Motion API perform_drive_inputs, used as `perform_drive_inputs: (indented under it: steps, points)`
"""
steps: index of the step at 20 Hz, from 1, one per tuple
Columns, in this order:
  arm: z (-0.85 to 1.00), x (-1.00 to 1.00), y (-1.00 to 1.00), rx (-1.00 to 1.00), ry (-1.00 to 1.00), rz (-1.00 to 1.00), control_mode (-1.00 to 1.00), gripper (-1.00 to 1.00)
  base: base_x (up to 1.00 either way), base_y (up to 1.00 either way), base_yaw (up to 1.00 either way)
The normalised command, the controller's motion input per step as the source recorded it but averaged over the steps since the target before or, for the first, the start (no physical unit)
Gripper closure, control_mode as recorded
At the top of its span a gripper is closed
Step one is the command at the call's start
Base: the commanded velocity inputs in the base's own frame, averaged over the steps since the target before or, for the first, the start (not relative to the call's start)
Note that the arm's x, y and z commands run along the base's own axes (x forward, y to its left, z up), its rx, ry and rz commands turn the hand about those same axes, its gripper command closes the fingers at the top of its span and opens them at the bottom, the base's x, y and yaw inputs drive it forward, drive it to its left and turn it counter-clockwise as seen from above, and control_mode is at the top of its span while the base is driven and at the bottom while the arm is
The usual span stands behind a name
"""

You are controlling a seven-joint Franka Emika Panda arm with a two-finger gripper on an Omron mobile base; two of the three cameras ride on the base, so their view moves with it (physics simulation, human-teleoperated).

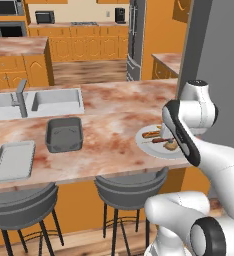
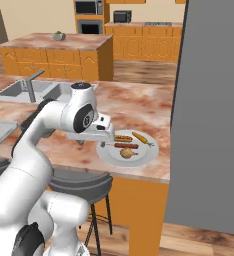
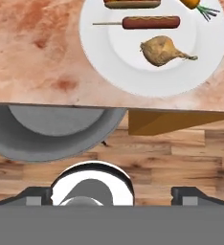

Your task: Place one cooked food and one vegetable from the large plate to each tupperware container.

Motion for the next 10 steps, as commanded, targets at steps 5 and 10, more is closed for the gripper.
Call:
perform_drive_inputs:
  steps: [5, 10]
  points:
    - [-0.64, 0.26, -0.26, -0.03, -0.11, -0.07, -1.0, -1.0, 0.0, 0.0, 0.0]
    - [-0.32, 0.3, -0.33, 0.0, 0.05, -0.16, -1.0, -1.0, 0.0, 0.0, 0.0]
